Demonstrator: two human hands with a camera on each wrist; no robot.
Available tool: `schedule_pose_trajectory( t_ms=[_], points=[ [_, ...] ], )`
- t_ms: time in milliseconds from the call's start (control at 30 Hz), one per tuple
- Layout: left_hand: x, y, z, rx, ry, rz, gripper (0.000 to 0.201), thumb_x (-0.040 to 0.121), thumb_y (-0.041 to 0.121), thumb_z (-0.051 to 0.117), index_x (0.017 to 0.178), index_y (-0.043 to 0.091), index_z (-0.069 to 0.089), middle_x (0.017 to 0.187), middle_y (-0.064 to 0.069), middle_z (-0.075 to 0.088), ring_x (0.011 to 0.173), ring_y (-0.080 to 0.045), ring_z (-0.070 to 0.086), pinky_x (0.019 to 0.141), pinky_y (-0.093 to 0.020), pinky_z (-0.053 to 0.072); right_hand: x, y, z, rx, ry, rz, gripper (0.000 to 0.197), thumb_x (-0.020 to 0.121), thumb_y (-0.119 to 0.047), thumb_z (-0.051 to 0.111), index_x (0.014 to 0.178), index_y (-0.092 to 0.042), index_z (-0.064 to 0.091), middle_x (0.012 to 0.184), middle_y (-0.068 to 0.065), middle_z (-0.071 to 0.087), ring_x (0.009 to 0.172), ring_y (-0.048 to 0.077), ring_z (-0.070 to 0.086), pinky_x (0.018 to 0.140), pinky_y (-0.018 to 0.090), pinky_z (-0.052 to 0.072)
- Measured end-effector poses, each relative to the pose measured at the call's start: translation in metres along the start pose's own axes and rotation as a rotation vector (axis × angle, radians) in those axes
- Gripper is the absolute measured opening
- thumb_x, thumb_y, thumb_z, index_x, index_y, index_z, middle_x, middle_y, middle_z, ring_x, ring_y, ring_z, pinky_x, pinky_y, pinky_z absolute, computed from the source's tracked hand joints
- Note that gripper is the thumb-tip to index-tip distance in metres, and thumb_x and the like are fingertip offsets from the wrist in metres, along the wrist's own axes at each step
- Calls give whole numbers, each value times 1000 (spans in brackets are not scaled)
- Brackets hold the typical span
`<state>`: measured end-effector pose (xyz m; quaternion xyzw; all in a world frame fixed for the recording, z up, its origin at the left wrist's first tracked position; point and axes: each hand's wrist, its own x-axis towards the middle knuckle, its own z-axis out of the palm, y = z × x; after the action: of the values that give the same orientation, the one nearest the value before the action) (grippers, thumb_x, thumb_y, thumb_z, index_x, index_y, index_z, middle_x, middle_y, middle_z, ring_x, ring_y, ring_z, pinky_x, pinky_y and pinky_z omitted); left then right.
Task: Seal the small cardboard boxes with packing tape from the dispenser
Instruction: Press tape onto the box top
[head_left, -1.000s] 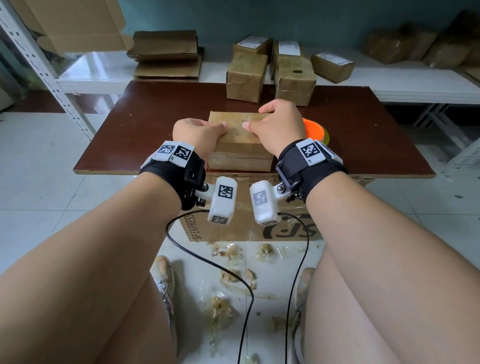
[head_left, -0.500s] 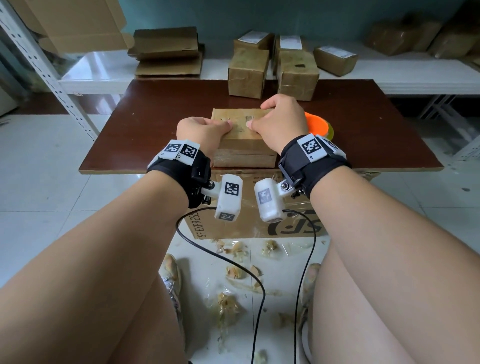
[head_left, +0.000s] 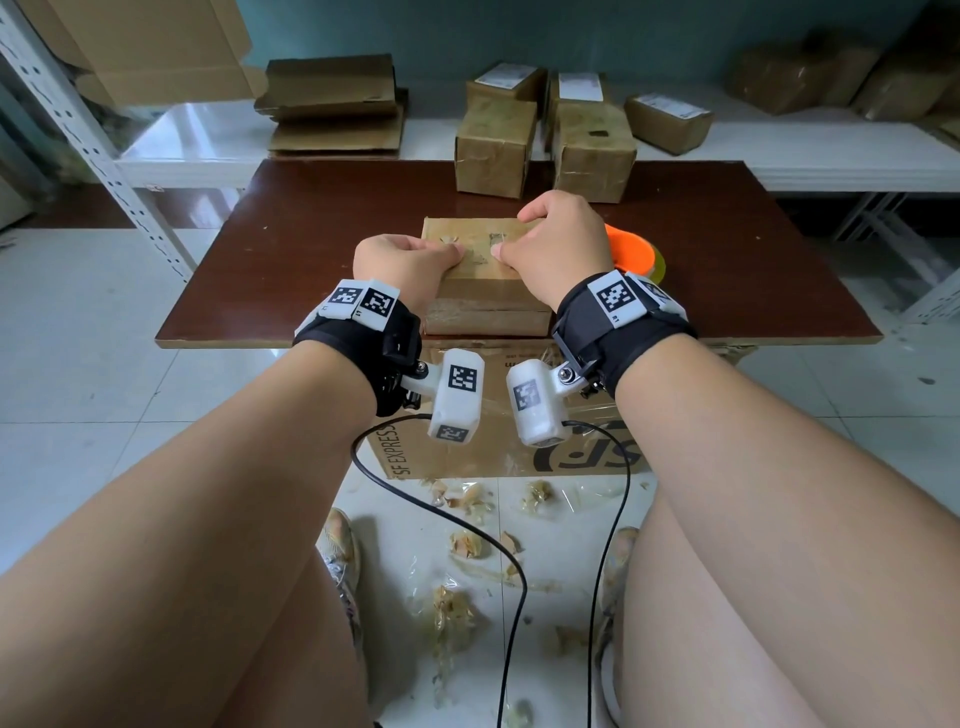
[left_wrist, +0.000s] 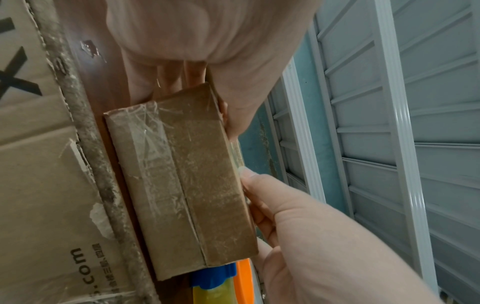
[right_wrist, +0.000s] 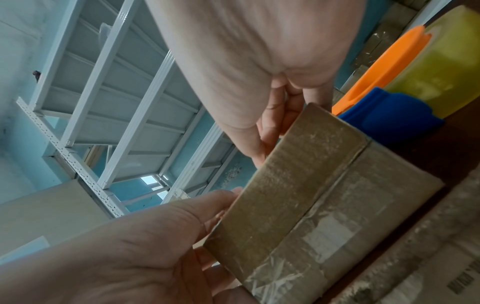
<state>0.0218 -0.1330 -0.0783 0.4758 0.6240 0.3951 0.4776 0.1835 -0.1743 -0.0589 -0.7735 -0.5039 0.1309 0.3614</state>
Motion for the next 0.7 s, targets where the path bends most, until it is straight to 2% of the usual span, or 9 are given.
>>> schedule_pose_trajectory(
  t_ms=[167,267,367,433,467,533,600,633,700],
  points=[
    [2,1,0,-4,4,8,30,73,39,94,69,22,70,87,-6,82,86,-29,81,83,-49,67,0,1,0,-1,4,-7,48,87,-35,84,128,-19,66,120,-1,70,97,12,59,77,24,41],
    [1,1,1,9,6,13,30,73,39,94,67,23,69,87,-6,82,87,-29,81,83,-48,67,0,1,0,2,8,-7,51,87,-35,84,131,-19,63,121,-1,70,99,12,60,78,24,40],
    [2,-1,3,15,25,38,30,75,38,90,66,22,67,73,0,75,74,-25,77,78,-40,67,-1,1,1,6,6,-9,52,87,-35,84,131,-19,62,120,-1,71,105,15,65,78,25,42],
    [0,-1,5,37,32,79,25,81,33,85,69,21,66,62,6,65,61,-16,62,63,-29,58,-2,0,1,7,4,-11,51,87,-34,83,131,-19,62,120,-1,71,105,15,65,78,25,41],
    [-1,-2,6,53,33,104,23,82,31,82,69,20,66,59,8,62,58,-13,56,60,-26,52,-2,0,0,9,4,-12,51,87,-34,83,131,-19,62,120,-1,71,105,16,65,78,25,41],
    [-3,-4,8,82,36,153,20,81,28,76,68,16,68,57,9,60,56,-12,52,59,-24,48,-2,1,0,18,2,-13,50,87,-33,83,130,-20,62,119,-1,71,104,16,65,78,25,41],
    [-3,-7,8,118,51,233,21,84,28,74,78,8,73,74,5,67,66,-13,58,65,-27,51,-1,2,0,21,-3,-14,50,87,-33,82,131,-20,61,120,-1,71,105,15,65,78,25,40],
    [-3,-8,8,179,65,303,21,87,28,75,81,8,73,92,3,70,80,-13,62,73,-28,52,-1,2,0,21,-4,-15,51,87,-33,82,131,-20,61,120,-1,71,105,15,65,78,25,40],
    [-5,-7,6,319,100,480,16,89,27,76,77,20,68,124,6,64,112,-13,61,89,-27,47,-1,3,0,21,-1,-19,51,88,-35,82,132,-20,61,120,-1,71,105,15,64,78,25,40]
  ],
)
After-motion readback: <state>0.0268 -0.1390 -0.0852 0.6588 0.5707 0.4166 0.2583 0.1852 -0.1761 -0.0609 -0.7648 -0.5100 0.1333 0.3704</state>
